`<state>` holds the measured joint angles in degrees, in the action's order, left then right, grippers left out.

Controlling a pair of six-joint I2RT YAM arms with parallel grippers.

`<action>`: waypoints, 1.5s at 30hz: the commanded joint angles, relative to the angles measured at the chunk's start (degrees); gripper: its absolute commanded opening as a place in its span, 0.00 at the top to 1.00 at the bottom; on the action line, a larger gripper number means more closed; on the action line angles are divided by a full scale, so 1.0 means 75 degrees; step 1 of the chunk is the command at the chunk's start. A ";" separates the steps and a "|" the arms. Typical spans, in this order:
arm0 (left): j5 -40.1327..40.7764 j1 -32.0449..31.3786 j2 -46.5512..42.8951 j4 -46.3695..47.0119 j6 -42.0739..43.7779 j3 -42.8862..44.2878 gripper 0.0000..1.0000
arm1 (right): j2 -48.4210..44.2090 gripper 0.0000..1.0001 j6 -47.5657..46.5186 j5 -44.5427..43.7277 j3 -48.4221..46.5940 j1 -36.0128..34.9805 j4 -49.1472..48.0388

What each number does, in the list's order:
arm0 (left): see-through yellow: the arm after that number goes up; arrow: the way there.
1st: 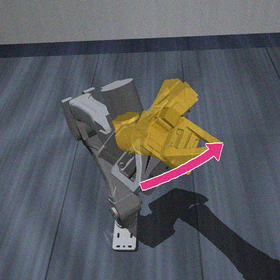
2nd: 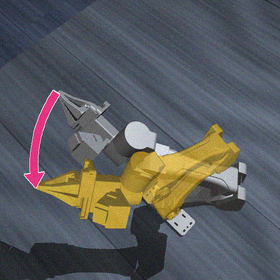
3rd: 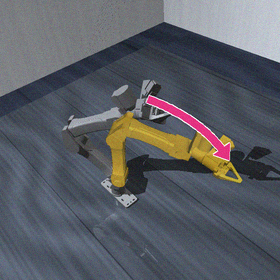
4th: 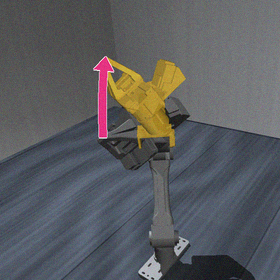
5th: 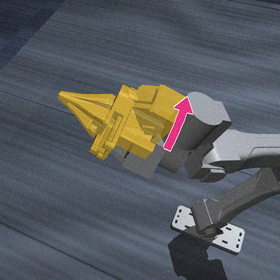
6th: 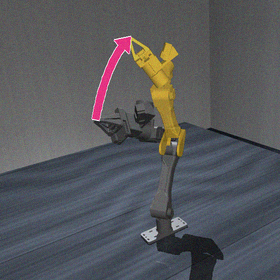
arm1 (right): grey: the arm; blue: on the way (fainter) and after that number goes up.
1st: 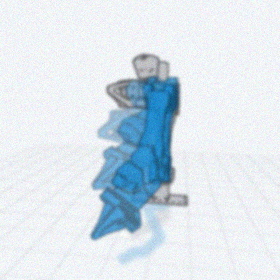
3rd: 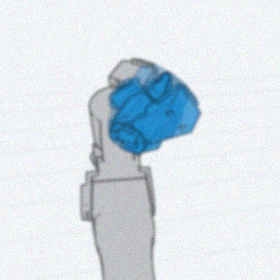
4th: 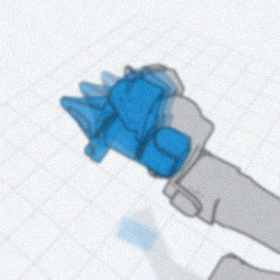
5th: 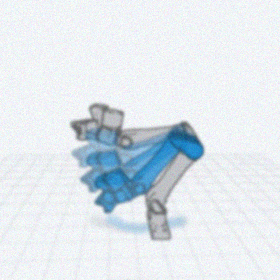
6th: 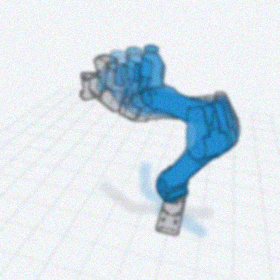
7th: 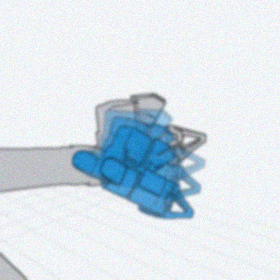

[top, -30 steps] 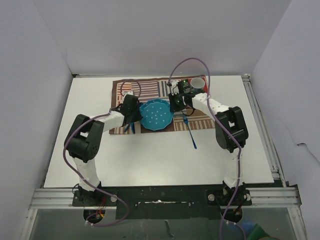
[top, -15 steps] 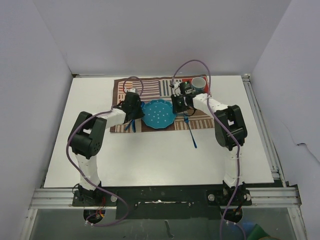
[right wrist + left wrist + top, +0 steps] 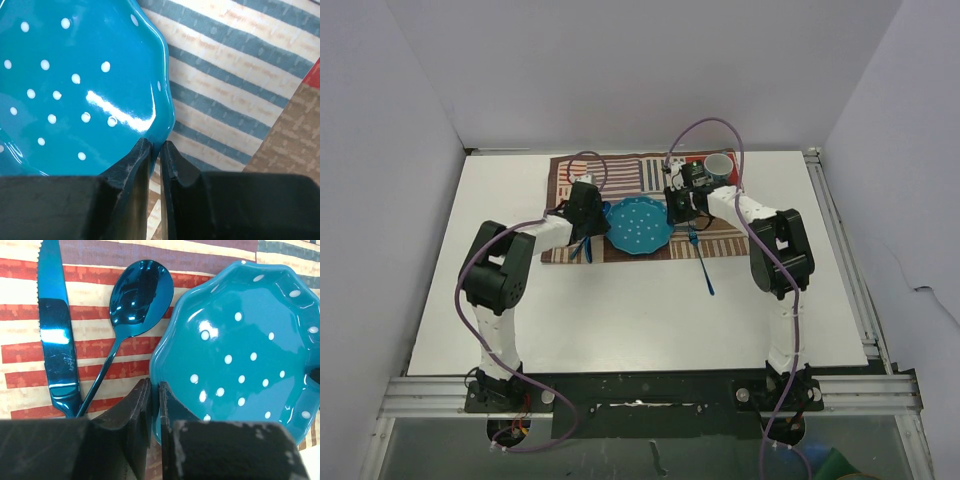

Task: Set the dinner table for one person
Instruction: Place the plate on the napkin.

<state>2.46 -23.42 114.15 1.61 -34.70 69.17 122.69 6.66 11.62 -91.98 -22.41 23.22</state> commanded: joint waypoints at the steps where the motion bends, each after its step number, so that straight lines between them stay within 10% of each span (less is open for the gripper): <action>1: -0.0478 -0.0147 0.0554 0.0521 0.0058 0.0157 1.00 | 0.0206 0.95 0.0009 0.0805 -0.0880 -0.0129 -0.0340; 10: -0.0511 -0.0147 0.0406 0.0478 -0.0028 0.0076 1.00 | -0.0186 0.48 0.0026 0.1006 -0.0341 -0.0123 -0.0360; 45: -0.0177 -0.0393 -0.1402 0.0248 -0.0259 -0.1136 0.99 | -0.2676 0.41 0.0399 0.0267 0.1642 -0.0895 -0.0073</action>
<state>2.74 -25.43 107.87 3.42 -37.10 60.99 107.00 8.88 14.52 -80.34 -28.16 23.42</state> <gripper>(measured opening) 0.067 0.582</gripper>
